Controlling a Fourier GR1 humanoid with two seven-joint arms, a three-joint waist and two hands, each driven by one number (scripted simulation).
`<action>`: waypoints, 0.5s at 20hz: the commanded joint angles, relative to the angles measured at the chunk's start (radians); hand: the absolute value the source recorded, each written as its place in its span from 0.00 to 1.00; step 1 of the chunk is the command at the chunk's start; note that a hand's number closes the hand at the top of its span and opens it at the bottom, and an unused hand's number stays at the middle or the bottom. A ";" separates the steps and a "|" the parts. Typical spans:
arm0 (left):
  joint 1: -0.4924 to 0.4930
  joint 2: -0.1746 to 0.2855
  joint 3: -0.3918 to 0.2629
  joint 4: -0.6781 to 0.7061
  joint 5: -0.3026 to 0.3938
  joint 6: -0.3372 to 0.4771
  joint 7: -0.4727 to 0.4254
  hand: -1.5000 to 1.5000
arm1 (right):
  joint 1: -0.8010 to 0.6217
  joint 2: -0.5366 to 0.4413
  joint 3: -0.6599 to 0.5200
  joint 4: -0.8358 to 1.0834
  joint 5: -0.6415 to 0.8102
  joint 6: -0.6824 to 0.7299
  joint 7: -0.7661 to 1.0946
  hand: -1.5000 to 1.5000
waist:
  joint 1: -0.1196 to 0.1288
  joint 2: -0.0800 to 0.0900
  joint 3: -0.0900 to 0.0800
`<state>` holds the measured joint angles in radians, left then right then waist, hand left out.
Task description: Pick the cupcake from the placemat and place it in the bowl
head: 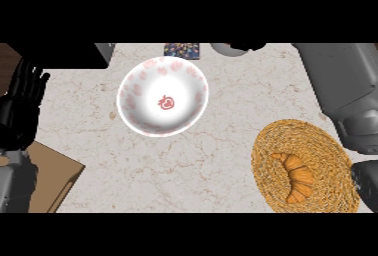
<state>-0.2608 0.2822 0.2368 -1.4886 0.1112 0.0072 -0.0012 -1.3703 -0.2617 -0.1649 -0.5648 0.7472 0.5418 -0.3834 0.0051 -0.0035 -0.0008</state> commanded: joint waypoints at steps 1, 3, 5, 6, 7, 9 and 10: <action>0.022 0.001 0.001 -0.066 0.015 -0.003 0.031 0.50 | 0.052 0.132 0.046 0.001 0.031 -0.091 0.046 1.00 | 0.016 0.004 0.001; 0.054 0.021 0.018 -0.045 0.023 -0.034 0.002 0.50 | 0.055 0.175 0.058 -0.065 0.013 -0.030 0.124 1.00 | -0.001 -0.003 0.000; 0.012 0.000 -0.008 -0.050 0.003 -0.006 0.028 0.50 | 0.047 0.180 0.062 -0.041 0.019 -0.038 0.128 1.00 | 0.004 0.003 0.001; -0.008 0.045 0.040 -0.009 0.031 -0.032 0.019 0.50 | 0.085 0.189 0.082 -0.058 0.031 -0.051 0.113 1.00 | 0.001 0.003 0.000; 0.000 0.022 0.025 -0.032 0.027 -0.021 0.017 0.50 | 0.057 0.200 0.085 -0.001 0.050 -0.094 0.105 1.00 | 0.013 0.007 0.000; -0.025 -0.016 -0.018 0.001 -0.013 0.010 0.006 0.50 | 0.102 0.257 0.177 -0.012 -0.023 -0.184 0.173 1.00 | 0.020 0.005 0.000; -0.041 -0.009 -0.014 -0.001 -0.015 0.020 0.028 0.50 | 0.133 0.258 0.206 0.001 0.022 -0.222 0.161 1.00 | 0.018 0.007 0.000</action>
<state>-0.2679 0.2857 0.2396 -1.5064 0.1172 0.0028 0.0134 -1.2891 -0.0535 -0.0476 -0.5803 0.7680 0.4187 -0.2562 0.0166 0.0010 -0.0007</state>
